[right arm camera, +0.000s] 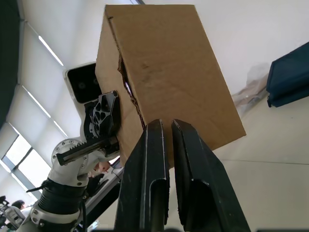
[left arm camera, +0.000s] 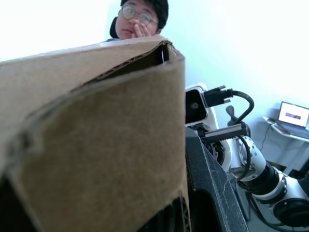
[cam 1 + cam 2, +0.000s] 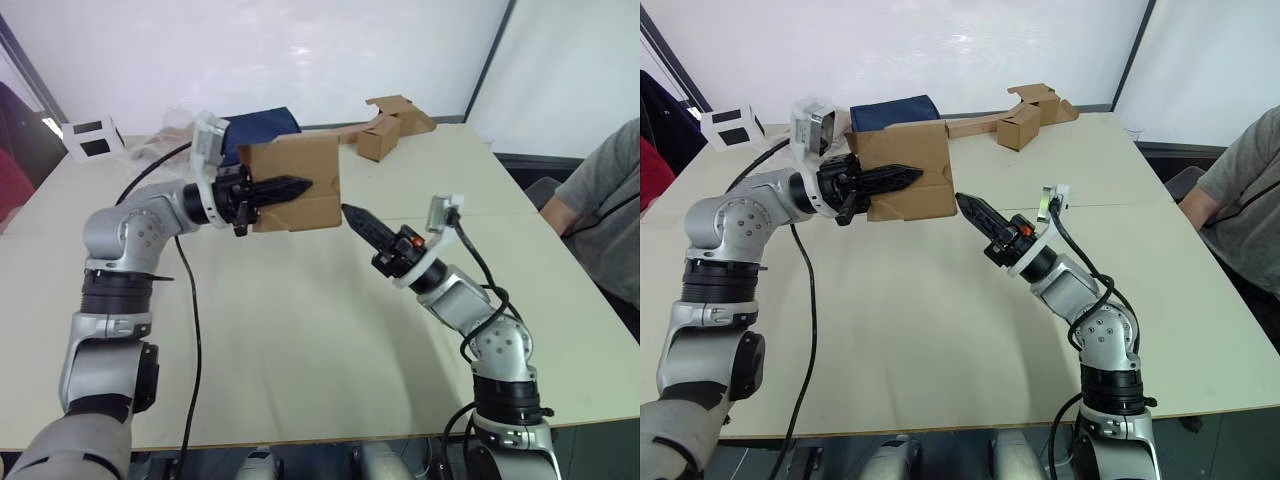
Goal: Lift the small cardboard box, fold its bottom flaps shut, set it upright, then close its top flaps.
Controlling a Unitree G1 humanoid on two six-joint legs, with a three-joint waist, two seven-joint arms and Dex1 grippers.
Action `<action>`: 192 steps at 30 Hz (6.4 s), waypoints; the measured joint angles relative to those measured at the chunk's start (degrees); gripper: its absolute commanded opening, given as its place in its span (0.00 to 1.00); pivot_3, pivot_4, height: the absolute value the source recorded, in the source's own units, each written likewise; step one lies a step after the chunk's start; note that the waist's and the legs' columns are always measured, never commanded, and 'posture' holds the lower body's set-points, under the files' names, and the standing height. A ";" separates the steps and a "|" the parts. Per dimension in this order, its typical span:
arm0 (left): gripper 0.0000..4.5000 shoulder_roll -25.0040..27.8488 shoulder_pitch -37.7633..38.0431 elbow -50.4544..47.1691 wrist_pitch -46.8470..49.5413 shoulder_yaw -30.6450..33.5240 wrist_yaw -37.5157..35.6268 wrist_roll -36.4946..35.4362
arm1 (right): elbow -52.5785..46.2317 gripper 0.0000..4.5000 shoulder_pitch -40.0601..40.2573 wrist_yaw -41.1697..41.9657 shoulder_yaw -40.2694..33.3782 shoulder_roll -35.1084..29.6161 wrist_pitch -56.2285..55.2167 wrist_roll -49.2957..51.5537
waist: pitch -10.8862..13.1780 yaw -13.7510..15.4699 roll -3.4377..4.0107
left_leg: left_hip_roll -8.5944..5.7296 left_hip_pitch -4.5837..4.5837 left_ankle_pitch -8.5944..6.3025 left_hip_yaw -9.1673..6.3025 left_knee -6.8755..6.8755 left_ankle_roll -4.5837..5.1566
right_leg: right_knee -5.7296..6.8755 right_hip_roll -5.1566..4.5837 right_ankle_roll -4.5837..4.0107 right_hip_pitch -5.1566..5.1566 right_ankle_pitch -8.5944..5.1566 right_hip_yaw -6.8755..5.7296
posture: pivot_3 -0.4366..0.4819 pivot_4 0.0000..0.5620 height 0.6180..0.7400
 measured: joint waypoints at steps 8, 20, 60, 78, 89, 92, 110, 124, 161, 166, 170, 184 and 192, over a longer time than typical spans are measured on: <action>0.00 -0.07 0.63 -0.03 -0.70 -0.44 0.41 1.59 | -0.59 0.05 0.20 0.25 0.07 -1.91 0.77 -0.53 | 0.00 0.02 0.00 | 0.00 0.00 0.00 0.00 0.00 -0.01 | 0.00 0.00 0.00 0.00 0.00 0.00 | 0.48 0.27 1.00; 0.00 11.56 -6.51 -4.42 -1.45 -12.86 -0.14 15.49 | -10.17 0.05 10.06 5.10 -3.84 -23.43 0.91 -9.67 | 0.01 -0.13 0.00 | -0.01 0.02 -0.11 0.03 -0.06 0.20 | -0.05 0.06 0.01 0.00 -0.01 0.06 | 0.48 0.27 1.00; 0.46 22.87 -7.86 -10.10 8.86 -18.83 -11.92 16.08 | -8.51 0.00 12.73 18.89 13.53 -27.00 -4.80 -32.64 | -0.01 0.11 0.04 | 0.03 0.10 -0.18 0.00 0.05 0.33 | -0.06 0.07 0.01 0.13 -0.03 0.05 | 0.48 0.27 1.00; 0.00 7.54 38.77 -22.77 -0.47 9.02 24.99 18.09 | 4.38 0.00 8.06 14.95 14.03 -20.85 -8.21 -41.43 | -0.02 1.83 -0.12 | 0.00 0.06 -0.16 -0.08 0.18 0.28 | -0.02 -0.05 -0.02 0.19 -0.02 -0.10 | 0.48 0.27 1.00; 0.00 1.87 40.13 -21.84 -7.36 -3.14 25.93 21.44 | 2.49 0.00 9.82 15.24 20.50 -18.11 -8.56 -45.64 | -0.03 1.42 -0.11 | 0.01 0.09 -0.16 -0.07 0.14 0.29 | 0.00 -0.02 -0.02 0.19 -0.02 -0.09 | 0.48 0.27 1.00; 0.00 1.45 40.13 -21.84 -7.37 -4.78 25.66 21.35 | 2.48 0.00 9.64 15.20 21.04 -17.96 -8.57 -46.76 | -0.04 1.48 -0.09 | 0.01 0.09 -0.16 -0.07 0.14 0.29 | 0.00 -0.03 -0.02 0.19 -0.02 -0.09 | 0.48 0.27 1.00; 0.00 1.35 44.14 -26.33 -6.70 -8.13 23.66 20.73 | 0.02 0.00 11.82 18.01 20.56 -21.91 -8.91 -47.89 | -0.06 1.60 -0.08 | 0.00 0.16 -0.16 -0.08 0.14 0.29 | -0.04 -0.04 -0.02 0.31 -0.03 -0.10 | 0.48 0.27 1.00; 0.00 14.11 24.03 -21.36 -2.82 -4.95 4.89 11.37 | -0.24 0.00 -0.70 25.89 9.01 -28.66 -4.08 -38.64 | -0.03 1.42 -0.08 | 0.00 0.14 -0.18 -0.09 0.05 0.32 | -0.25 -0.03 -0.02 0.37 -0.03 -0.15 | 0.48 0.27 1.00; 0.00 4.77 20.12 -10.68 -11.15 -15.37 2.38 19.64 | 3.64 0.00 -6.34 27.85 22.04 -23.74 -5.93 -45.40 | -0.03 1.35 -0.07 | 0.00 0.13 -0.17 -0.11 0.13 0.31 | -0.10 -0.01 -0.02 0.30 -0.03 -0.14 | 0.48 0.27 1.00; 0.00 5.21 20.13 -10.76 -8.62 -12.81 2.66 17.47 | 3.74 0.00 -6.49 28.61 22.00 -23.11 -5.95 -45.18 | -0.03 1.31 -0.07 | 0.00 0.13 -0.17 -0.11 0.12 0.31 | -0.10 -0.01 -0.02 0.28 -0.03 -0.14 | 0.48 0.27 1.00; 0.00 6.59 19.27 -10.81 -7.07 -9.79 3.10 15.76 | 3.74 0.00 -6.91 29.23 20.22 -22.59 -4.90 -43.06 | -0.03 1.34 -0.07 | 0.00 0.12 -0.17 -0.11 0.13 0.31 | -0.11 -0.02 -0.02 0.29 -0.03 -0.14 | 0.48 0.27 1.00; 0.00 2.87 15.06 9.16 -16.26 -10.17 4.10 22.50 | -15.23 0.00 -7.67 27.56 7.10 -28.31 15.19 -20.56 | -0.04 1.60 -0.06 | -0.02 0.08 -0.17 -0.13 0.13 0.31 | -0.15 -0.04 -0.02 0.30 -0.03 -0.17 | 0.48 0.27 1.00; 0.00 0.53 15.08 13.45 -18.66 -13.15 1.08 25.33 | -23.48 0.00 -2.41 25.20 17.06 -29.98 10.79 -25.85 | -0.03 1.23 -0.08 | -0.01 0.07 -0.17 -0.13 0.13 0.31 | -0.08 -0.01 -0.02 0.21 -0.03 -0.16 | 0.48 0.27 1.00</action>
